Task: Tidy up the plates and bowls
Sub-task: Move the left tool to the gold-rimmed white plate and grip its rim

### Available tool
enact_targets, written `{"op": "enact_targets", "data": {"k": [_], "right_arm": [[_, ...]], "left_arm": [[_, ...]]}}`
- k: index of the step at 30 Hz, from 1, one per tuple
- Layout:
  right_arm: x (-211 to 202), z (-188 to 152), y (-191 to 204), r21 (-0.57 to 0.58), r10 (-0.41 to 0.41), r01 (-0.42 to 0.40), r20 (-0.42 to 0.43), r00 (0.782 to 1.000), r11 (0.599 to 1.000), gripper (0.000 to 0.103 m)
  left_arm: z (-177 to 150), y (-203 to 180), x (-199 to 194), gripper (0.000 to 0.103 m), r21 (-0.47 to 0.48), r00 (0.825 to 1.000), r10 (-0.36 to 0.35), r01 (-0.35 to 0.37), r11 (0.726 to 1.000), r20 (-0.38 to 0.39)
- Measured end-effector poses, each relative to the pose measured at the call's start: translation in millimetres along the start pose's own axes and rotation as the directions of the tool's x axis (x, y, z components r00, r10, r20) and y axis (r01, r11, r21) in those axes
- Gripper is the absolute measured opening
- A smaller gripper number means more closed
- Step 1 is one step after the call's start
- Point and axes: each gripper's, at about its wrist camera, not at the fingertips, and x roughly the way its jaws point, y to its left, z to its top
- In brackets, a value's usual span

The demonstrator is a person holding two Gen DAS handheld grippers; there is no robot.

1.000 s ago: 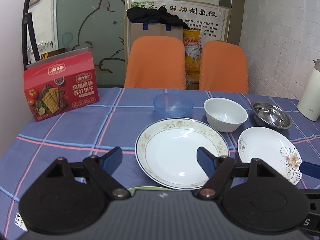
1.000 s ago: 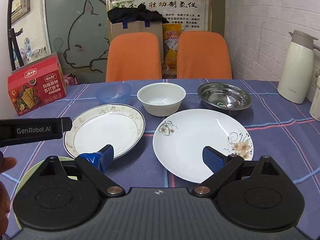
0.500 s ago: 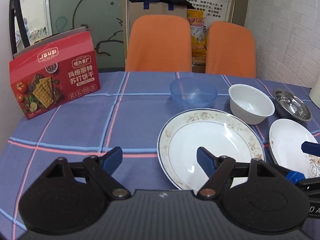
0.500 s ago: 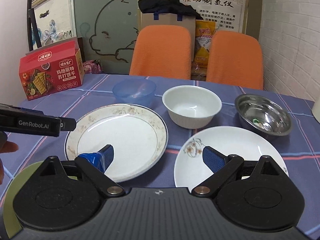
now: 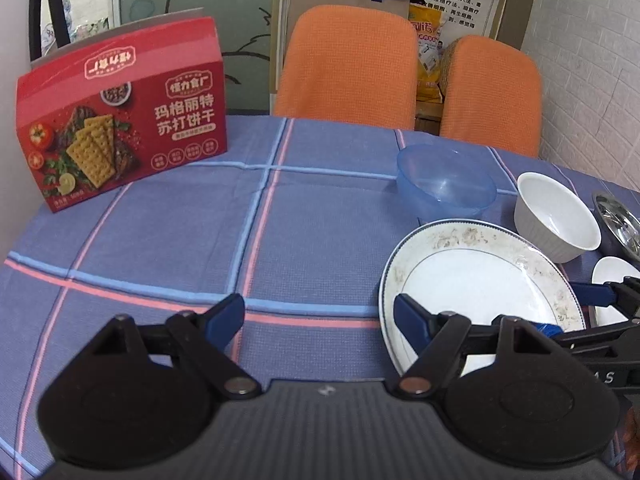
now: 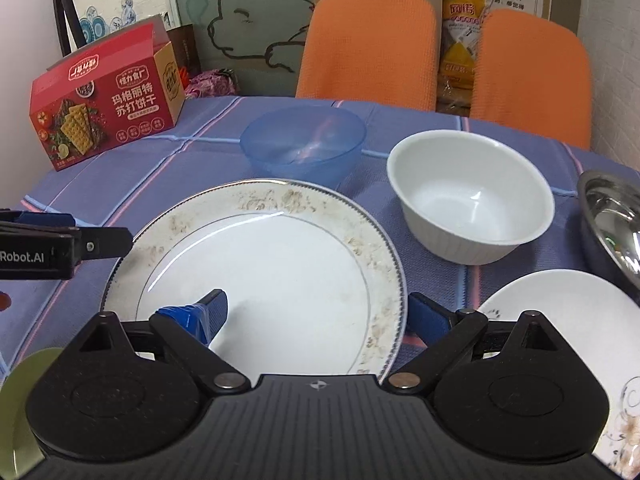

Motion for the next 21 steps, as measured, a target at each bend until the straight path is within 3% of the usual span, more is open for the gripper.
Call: {"op": "enact_targets", "data": {"k": [4,9,14,17,21], "right_arm": [[6,2,14,-0.003,-0.055,0.055,-0.010,0.998,0.998,0.085],[9,8,23,0.011,0.022,-0.022,-0.005,1.000,1.000,0.084],[5,-1,23,-0.017,-0.036,0.036,0.003,0.999,0.999,0.084],[3,-8,20,-0.004,-0.016,0.016,0.011,1.000,1.000,0.084],[2,-13,20,-0.009,-0.011,0.012,0.040,0.999,1.000,0.085]], "left_arm": [[1,2,1,0.076,0.009,1.000,0.004,-0.004,1.000,0.000],[0,9,2,0.076,-0.007,1.000,0.014,-0.015,1.000,-0.006],[-1,9,7,0.076,-0.007,0.999,-0.017,0.017,1.000,-0.027],[-1,2,16,0.076,-0.006,0.997,-0.063,0.063,0.998,-0.046],[-2,-7,30,0.076,0.012,0.996,-0.056,0.056,0.998,-0.069]]}}
